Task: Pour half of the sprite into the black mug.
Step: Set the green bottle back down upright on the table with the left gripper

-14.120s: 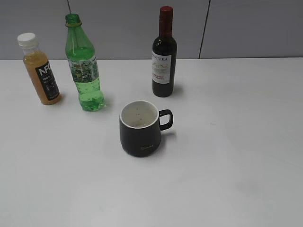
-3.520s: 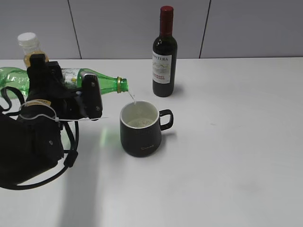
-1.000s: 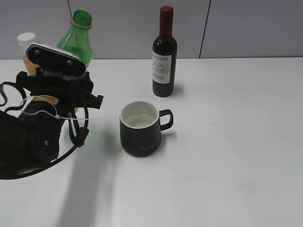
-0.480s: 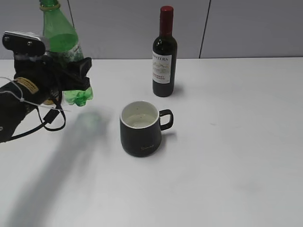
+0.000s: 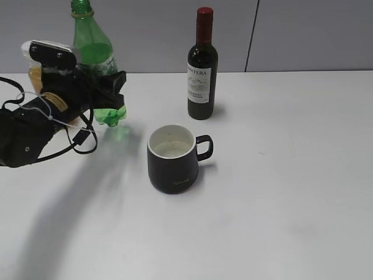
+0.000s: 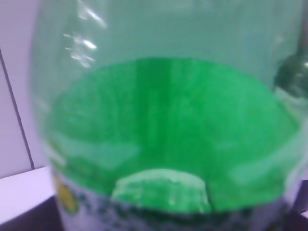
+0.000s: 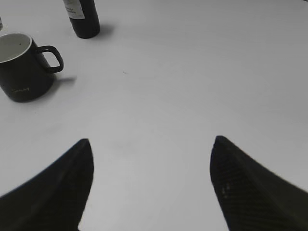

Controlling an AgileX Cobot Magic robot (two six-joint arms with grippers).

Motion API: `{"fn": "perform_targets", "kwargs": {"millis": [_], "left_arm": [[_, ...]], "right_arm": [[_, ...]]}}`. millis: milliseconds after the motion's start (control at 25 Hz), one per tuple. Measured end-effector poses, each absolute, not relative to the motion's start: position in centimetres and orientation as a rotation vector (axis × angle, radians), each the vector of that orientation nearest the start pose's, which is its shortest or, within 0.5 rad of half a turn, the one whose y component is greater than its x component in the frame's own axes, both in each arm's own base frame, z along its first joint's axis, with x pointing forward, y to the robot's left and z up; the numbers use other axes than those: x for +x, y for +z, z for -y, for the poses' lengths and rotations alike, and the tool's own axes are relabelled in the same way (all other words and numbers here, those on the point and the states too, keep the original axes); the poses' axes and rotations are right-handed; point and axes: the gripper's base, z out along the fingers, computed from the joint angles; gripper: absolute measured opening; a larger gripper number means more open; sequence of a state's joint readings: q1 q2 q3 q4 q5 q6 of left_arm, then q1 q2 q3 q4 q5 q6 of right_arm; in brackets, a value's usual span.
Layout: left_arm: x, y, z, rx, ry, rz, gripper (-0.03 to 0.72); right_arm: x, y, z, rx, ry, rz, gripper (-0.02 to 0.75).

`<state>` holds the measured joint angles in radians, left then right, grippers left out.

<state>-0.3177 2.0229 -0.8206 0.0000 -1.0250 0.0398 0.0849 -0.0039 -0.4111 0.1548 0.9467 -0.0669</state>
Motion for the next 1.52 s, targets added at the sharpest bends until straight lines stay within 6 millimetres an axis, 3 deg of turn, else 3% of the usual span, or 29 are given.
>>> {"fn": "perform_targets", "kwargs": {"millis": [360,800,1160,1400,1520], "left_arm": [[38.3,11.8,12.5,0.284,-0.206,-1.665,0.458],[38.3,10.4,12.4,0.282,-0.201,-1.708,0.458],[38.3,10.4,12.4,0.281,-0.201,-1.708,0.461],[38.4,10.6,12.4,0.276,-0.204,-1.686,0.641],[38.4,10.7,12.5,0.275,-0.204,-1.679,0.674]], "right_arm": [[0.7,26.2,-1.2,-0.141,0.196,-2.006,0.572],[0.7,26.2,-1.2,-0.141,0.196,-2.006,0.572],[0.7,26.2,-1.2,-0.141,0.196,-2.006,0.572],[0.7,26.2,-1.2,-0.141,0.196,-2.006,0.572],[0.7,26.2,-1.2,-0.141,0.196,-2.006,0.572]]}}
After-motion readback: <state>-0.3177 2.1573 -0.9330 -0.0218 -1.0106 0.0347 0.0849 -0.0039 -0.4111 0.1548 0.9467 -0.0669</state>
